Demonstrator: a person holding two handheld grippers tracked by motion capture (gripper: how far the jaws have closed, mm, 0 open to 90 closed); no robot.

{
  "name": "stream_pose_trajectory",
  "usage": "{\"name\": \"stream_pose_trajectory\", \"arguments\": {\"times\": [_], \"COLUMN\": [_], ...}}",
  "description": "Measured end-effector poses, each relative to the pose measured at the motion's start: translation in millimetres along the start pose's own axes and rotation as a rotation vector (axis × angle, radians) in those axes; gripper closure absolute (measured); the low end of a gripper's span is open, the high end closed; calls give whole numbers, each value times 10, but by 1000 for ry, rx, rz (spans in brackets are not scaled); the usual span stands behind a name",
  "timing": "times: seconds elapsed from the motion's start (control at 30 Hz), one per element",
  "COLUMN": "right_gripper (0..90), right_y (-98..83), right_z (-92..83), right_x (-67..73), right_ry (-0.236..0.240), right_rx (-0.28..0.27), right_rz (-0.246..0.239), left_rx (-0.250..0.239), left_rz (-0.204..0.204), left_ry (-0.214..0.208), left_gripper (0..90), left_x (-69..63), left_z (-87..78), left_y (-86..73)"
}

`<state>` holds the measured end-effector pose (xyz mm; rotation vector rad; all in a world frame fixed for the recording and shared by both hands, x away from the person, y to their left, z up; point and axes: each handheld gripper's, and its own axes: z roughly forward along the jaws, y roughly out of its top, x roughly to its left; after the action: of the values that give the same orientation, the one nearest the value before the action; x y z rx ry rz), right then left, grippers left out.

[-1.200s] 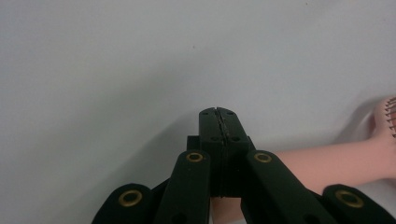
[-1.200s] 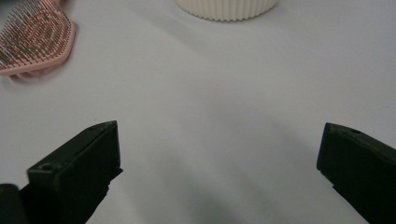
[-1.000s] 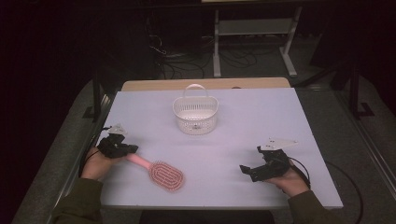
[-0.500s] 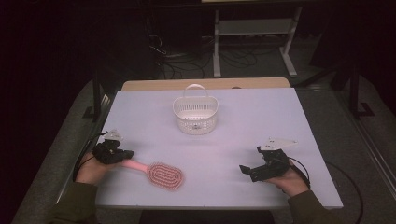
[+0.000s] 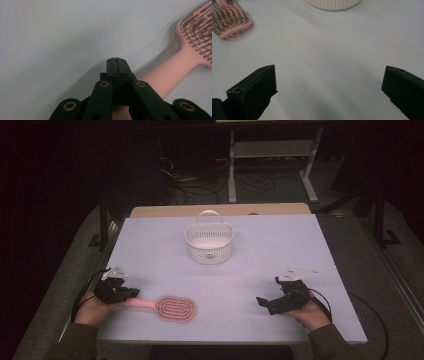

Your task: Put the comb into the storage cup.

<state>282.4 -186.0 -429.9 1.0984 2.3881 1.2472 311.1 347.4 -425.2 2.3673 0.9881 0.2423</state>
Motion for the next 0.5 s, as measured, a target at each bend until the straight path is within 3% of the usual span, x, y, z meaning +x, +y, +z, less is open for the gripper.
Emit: {"name": "stream_pose_trajectory", "arguments": {"times": [0.5], "right_gripper": [0], "right_y": [1], "right_z": [6], "right_x": [4], "right_ry": [1], "right_rx": [5], "right_rz": [1], "left_rx": [22], "left_rz": [8], "left_ry": [-5], "left_gripper": [900], "left_x": [-93], "left_z": [-93], "left_y": [-165]}}
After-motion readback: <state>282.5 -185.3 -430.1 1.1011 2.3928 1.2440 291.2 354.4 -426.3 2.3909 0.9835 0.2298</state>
